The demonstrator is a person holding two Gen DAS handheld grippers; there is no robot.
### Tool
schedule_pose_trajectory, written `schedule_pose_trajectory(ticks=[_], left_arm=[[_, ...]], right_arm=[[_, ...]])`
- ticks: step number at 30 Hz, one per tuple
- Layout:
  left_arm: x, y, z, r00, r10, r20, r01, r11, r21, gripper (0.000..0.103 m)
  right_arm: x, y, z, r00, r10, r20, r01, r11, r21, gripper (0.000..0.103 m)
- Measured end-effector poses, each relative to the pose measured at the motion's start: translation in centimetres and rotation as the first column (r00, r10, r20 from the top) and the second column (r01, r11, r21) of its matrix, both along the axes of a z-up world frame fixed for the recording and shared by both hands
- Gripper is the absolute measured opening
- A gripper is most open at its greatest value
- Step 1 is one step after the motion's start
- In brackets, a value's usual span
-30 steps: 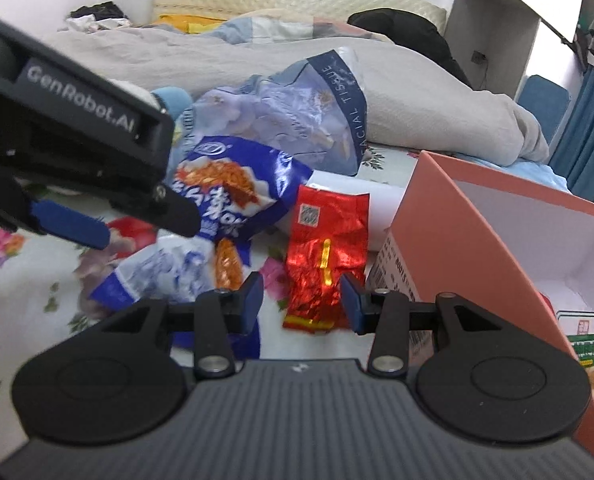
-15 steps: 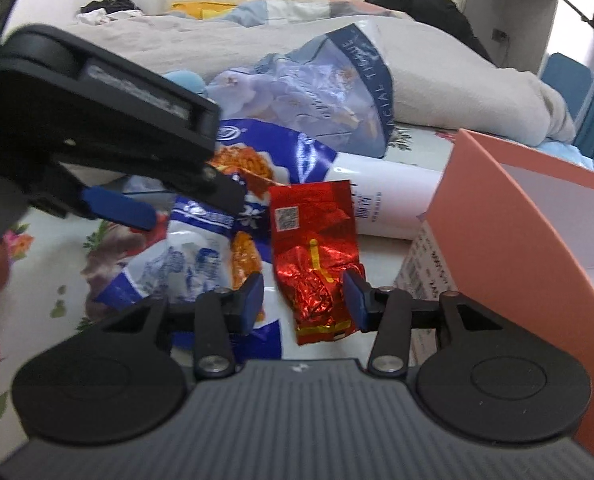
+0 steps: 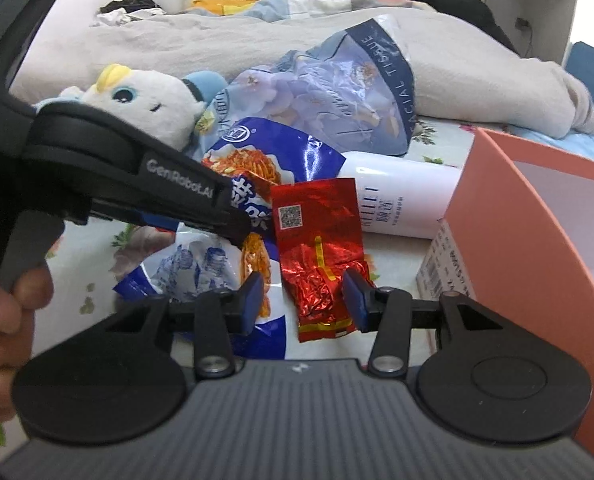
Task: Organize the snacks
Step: 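Close the left gripper on the blue spicy-strip packet while the right gripper grasps red foil candies, then carry the blue packet and red candies up over the orange box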
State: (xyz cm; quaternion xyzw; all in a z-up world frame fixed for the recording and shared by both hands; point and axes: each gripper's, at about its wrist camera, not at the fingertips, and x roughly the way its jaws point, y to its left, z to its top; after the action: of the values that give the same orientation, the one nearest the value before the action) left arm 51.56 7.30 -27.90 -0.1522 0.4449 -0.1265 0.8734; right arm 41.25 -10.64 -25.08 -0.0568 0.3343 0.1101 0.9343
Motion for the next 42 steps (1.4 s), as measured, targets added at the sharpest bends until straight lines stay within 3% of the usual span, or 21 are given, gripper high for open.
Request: schedule_pose_trajectory(ticks=[7, 11, 15, 17, 19, 25, 28, 32, 35, 42], left_arm=[[-3.1, 2.3, 0.8, 0.998, 0.068, 0.001, -0.068, 0.997, 0.044, 0.041], [-5.5, 4.2, 0.8, 0.991, 0.136, -0.012, -0.136, 0.991, 0.015, 0.041], [-7.9, 5.7, 0.5, 0.983, 0.185, -0.019, -0.185, 0.982, -0.024, 0.04], [-8.8, 5.8, 0.6, 0.98, 0.2, -0.014, -0.2, 0.979, -0.024, 0.04], [-9.2, 5.7, 0.6, 0.978, 0.206, -0.008, -0.206, 0.978, -0.016, 0.04], [-9.0, 5.2, -0.1, 0.976, 0.217, -0.02, -0.218, 0.975, -0.038, 0.04], [-9.2, 5.4, -0.1, 0.975, 0.221, -0.022, -0.222, 0.974, -0.046, 0.04], [-9.5, 5.2, 0.1, 0.974, 0.225, -0.024, -0.225, 0.974, -0.023, 0.04], [-9.6, 5.1, 0.3, 0.973, 0.229, -0.025, -0.23, 0.973, -0.019, 0.04], [-10.8, 4.5, 1.5, 0.971, 0.238, -0.021, -0.238, 0.971, -0.012, 0.04]], right_arm=[[-0.8, 0.7, 0.5, 0.997, 0.066, -0.039, -0.065, 0.997, 0.042, 0.047], [-1.3, 1.2, 0.8, 0.991, 0.119, -0.055, -0.114, 0.99, 0.089, 0.045], [-1.6, 1.3, 0.8, 0.993, 0.115, -0.032, -0.113, 0.992, 0.05, 0.046], [-1.3, 0.8, 0.6, 0.995, 0.088, -0.05, -0.085, 0.995, 0.06, 0.06], [-1.0, 0.3, 0.4, 0.996, 0.06, -0.062, -0.055, 0.995, 0.078, 0.067], [-0.6, 0.3, -0.3, 0.995, 0.059, -0.077, -0.052, 0.994, 0.093, 0.067], [-0.4, 0.3, -0.8, 0.995, 0.034, -0.095, -0.026, 0.996, 0.081, 0.065], [-0.3, 0.3, -1.0, 0.995, 0.025, -0.1, -0.017, 0.997, 0.08, 0.043], [-0.5, 0.3, -0.7, 0.995, 0.021, -0.096, -0.014, 0.998, 0.067, 0.035], [-2.0, -0.4, 0.6, 0.998, 0.032, -0.054, -0.029, 0.999, 0.041, 0.034]])
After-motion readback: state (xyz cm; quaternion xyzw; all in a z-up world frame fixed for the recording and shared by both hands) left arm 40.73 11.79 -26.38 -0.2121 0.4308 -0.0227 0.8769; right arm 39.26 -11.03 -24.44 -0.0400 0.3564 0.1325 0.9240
